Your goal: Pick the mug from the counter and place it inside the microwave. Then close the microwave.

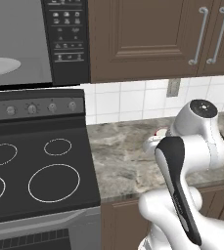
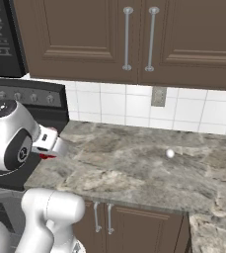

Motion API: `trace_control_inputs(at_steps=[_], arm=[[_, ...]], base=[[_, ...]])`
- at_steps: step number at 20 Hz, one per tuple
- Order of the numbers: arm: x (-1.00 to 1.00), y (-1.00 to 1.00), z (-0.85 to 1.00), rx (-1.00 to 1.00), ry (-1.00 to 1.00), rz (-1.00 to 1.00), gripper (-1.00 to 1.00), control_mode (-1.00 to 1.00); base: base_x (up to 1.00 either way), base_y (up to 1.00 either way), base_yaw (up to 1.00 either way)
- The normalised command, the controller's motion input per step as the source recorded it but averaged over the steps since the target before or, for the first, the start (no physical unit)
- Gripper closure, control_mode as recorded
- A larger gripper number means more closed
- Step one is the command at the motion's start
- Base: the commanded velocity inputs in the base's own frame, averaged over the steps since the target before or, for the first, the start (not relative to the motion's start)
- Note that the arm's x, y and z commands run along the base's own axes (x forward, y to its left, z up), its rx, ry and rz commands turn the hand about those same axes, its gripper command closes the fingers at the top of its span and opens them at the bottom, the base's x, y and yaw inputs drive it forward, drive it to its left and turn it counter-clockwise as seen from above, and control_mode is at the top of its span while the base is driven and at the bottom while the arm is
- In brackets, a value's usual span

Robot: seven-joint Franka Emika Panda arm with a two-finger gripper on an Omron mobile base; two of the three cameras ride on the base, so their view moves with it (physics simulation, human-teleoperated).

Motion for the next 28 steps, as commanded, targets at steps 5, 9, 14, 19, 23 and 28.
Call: trace_control_inputs(at_steps=[5,9,14,19,23,28], arm=[[-0.03,0.01,0.01,0.00,0.00,0.00,1.00,-1.00],[0.00,0.00,0.00,0.00,0.00,0.00,1.00,-1.00],[-0.01,0.00,0.00,0.00,0.00,0.00,1.00,-1.00],[-0.06,0.00,0.00,0.00,0.00,0.00,1.00,1.00],[0.00,0.00,0.00,0.00,0.00,0.00,1.00,1.00],[0.00,0.00,0.00,0.00,0.00,0.00,1.00,1.00]], base=[[0.00,0.00,0.00],[0.00,0.00,0.00],[0.00,0.00,0.00],[-0.31,0.00,0.00],[-0.61,0.27,0.16],[-0.31,0.33,0.23]])
